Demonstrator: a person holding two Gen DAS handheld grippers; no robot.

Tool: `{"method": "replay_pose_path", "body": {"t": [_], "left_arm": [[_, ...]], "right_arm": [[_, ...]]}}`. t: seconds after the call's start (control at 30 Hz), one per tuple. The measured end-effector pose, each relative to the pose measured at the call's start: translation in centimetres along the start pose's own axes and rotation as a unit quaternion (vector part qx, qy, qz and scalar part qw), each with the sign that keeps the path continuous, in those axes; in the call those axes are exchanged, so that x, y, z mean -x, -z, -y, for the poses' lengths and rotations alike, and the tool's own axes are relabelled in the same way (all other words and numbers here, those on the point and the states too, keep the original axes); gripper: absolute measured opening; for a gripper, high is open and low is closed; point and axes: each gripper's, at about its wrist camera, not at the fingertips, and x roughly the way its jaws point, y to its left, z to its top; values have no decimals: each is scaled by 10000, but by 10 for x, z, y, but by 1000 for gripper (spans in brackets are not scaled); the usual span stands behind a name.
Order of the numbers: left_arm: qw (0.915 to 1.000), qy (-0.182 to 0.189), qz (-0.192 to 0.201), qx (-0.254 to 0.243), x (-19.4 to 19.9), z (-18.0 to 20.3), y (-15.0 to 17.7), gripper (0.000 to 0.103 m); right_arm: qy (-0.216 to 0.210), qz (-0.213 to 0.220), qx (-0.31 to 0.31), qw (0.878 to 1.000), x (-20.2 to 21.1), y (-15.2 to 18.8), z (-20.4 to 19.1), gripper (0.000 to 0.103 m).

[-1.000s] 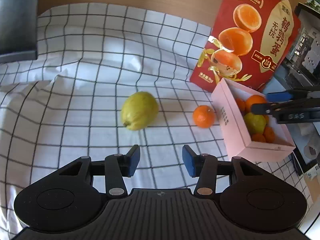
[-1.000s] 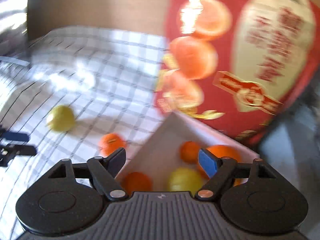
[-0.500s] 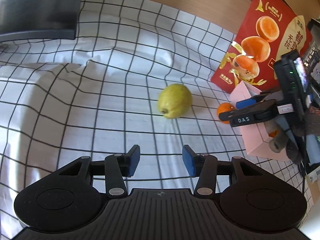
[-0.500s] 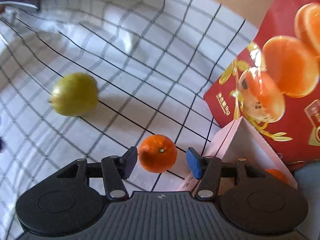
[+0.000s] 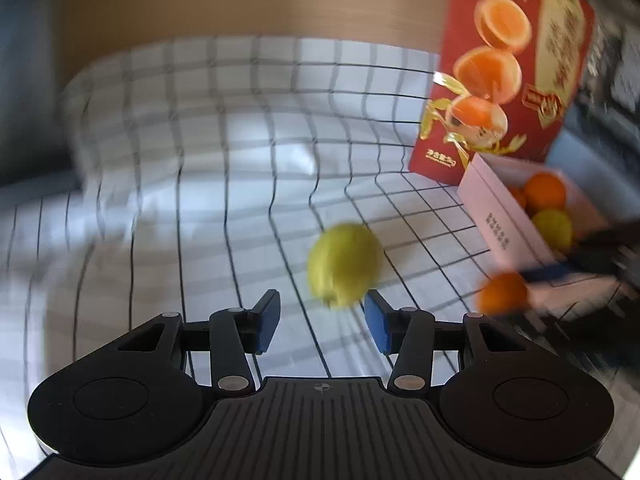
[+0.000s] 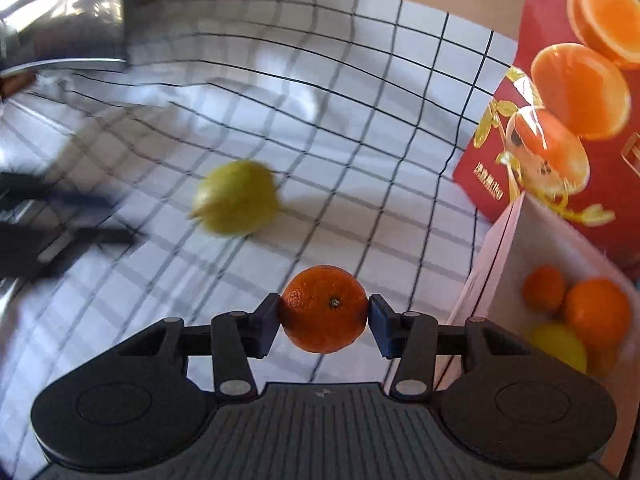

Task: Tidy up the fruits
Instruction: 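Grasp the pear with the left tool while the right tool grasps a mandarin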

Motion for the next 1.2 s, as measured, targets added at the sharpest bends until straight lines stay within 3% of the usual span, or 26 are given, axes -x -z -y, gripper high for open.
{"method": "replay_pose_path", "body": {"t": [0.17, 0.2, 0.37, 0.53, 0.73, 0.97, 1.2], "left_arm": [[9974, -137, -217, -676, -32, 10, -16, 52], [9966, -166, -223, -771, -37, 12, -17, 59], [9954, 137, -153, -932, -45, 17, -22, 60], [9944, 600, -494, -713, -63, 24, -24, 60], [9951, 614, -597, -489, -79, 36, -27, 66], [9963, 426, -687, -303, -91, 39, -30, 65], [9949, 450, -887, -173, -97, 38, -28, 64]], "right_arm": [[-10, 74, -104, 9999, 24, 49, -18, 47], [32, 71, -173, 9998, 25, 57, -18, 47], [402, 174, -562, 9975, 32, 87, -17, 47], [605, 229, -675, 9956, 30, 101, -18, 48], [675, 309, -721, 9946, 29, 107, -23, 48], [733, 352, -825, 9933, 25, 119, -24, 71], [618, 477, -1395, 9871, 22, 131, -8, 90]]}}
